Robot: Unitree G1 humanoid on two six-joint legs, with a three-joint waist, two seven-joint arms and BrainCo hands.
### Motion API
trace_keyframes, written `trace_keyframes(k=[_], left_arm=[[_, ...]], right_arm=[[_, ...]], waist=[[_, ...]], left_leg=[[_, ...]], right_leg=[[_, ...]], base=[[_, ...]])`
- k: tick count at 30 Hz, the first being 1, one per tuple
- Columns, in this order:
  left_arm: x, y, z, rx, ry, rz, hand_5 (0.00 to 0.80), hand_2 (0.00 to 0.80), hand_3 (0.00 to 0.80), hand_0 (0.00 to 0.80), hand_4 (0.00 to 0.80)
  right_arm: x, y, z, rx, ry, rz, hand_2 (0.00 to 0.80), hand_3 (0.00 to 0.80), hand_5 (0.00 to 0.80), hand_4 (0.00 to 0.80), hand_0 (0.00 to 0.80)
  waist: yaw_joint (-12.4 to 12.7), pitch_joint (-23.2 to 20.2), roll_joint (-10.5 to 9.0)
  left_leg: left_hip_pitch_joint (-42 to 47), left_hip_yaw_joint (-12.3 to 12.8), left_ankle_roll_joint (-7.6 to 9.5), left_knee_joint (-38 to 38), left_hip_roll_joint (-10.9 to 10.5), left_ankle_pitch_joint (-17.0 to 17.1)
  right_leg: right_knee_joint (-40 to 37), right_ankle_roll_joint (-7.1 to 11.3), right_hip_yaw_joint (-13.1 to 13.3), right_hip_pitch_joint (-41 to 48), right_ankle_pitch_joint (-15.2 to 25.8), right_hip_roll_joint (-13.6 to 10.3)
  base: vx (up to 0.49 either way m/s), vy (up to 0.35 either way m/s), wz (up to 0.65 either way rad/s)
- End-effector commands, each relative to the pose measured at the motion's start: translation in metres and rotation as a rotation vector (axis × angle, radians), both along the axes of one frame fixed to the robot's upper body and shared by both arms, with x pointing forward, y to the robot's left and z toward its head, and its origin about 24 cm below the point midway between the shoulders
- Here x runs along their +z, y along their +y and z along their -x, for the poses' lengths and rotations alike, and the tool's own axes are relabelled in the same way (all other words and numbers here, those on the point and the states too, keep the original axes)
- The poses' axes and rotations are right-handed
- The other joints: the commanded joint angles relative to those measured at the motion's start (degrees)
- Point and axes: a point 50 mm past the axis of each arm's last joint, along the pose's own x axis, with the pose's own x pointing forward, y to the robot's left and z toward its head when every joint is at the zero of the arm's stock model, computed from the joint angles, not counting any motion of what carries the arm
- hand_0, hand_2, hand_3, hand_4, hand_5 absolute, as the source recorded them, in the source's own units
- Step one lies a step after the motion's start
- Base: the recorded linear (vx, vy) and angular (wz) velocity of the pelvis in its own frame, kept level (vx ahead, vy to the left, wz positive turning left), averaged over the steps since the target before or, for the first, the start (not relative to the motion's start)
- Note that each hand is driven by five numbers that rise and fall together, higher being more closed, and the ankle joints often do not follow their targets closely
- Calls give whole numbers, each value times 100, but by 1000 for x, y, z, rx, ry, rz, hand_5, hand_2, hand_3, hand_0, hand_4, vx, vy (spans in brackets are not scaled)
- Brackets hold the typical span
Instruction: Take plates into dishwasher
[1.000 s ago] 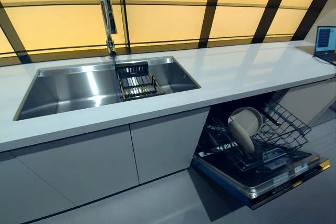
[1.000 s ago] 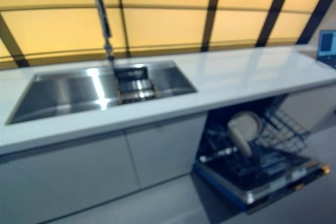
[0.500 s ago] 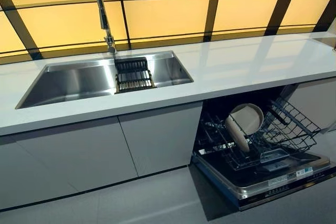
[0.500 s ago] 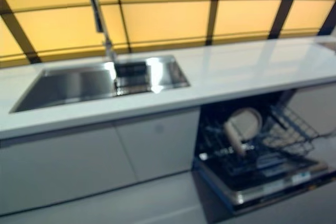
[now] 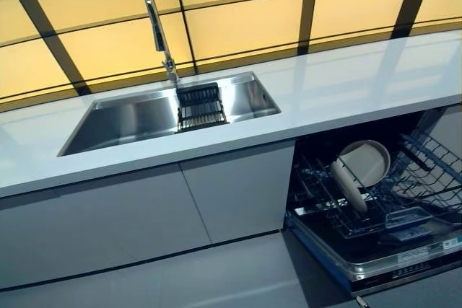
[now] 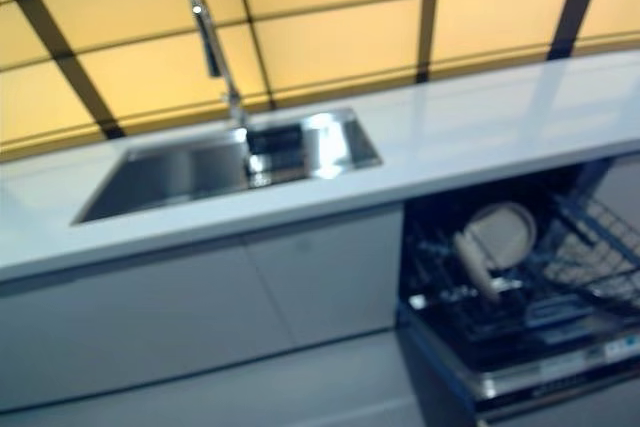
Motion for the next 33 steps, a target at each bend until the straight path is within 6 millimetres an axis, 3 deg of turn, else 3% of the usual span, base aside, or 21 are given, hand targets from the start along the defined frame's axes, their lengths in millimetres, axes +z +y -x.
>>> trace_keyframes(k=[1,5,13,19,26,33], left_arm=[[8,14,-27,23,-94,-15,0,0,0,0,0],[6,7,-24,26,-98,11,0,0,0,0,0],[4,-1,-20,19,-107,62,0,0,0,0,0],[3,-5,-20,21,-115,74,0,0,0,0,0],[4,1,-14,16,-109,60,0,0,0,0,0],[7,12,-21,13,-119,23,0,0,0,0,0]], right_arm=[[12,-1,-35,-100,-173,-81,0,0,0,0,0],[29,-17,-55,-138,-258,-80,0,0,0,0,0],[56,-43,-79,-181,-349,-26,0,0,0,0,0],[73,-67,-82,-325,-292,31,0,0,0,0,0],[73,-83,-62,-407,-197,65,0,0,0,0,0],[70,-92,-39,-442,-118,61,0,0,0,0,0]], waist=[[87,389,-207],[86,594,-25],[96,910,319],[77,1016,527],[30,925,463],[-11,826,225]], left_leg=[[-63,131,292,-243,-464,173],[-343,146,281,111,-548,119],[-586,181,274,369,-675,96],[-635,182,271,487,-762,50],[-436,248,279,266,-765,65],[-328,289,313,141,-687,35]], right_leg=[[680,-297,-27,-425,-199,223],[911,-452,-112,-649,-344,186],[1206,-568,-241,-864,-511,73],[1287,-593,-263,-893,-557,-11],[1034,-527,-276,-699,-450,11],[873,-467,-251,-585,-361,99]], base=[[-110,34,3],[-99,57,3],[-66,70,5],[-55,39,4],[-3,-6,0],[-23,-83,0]])
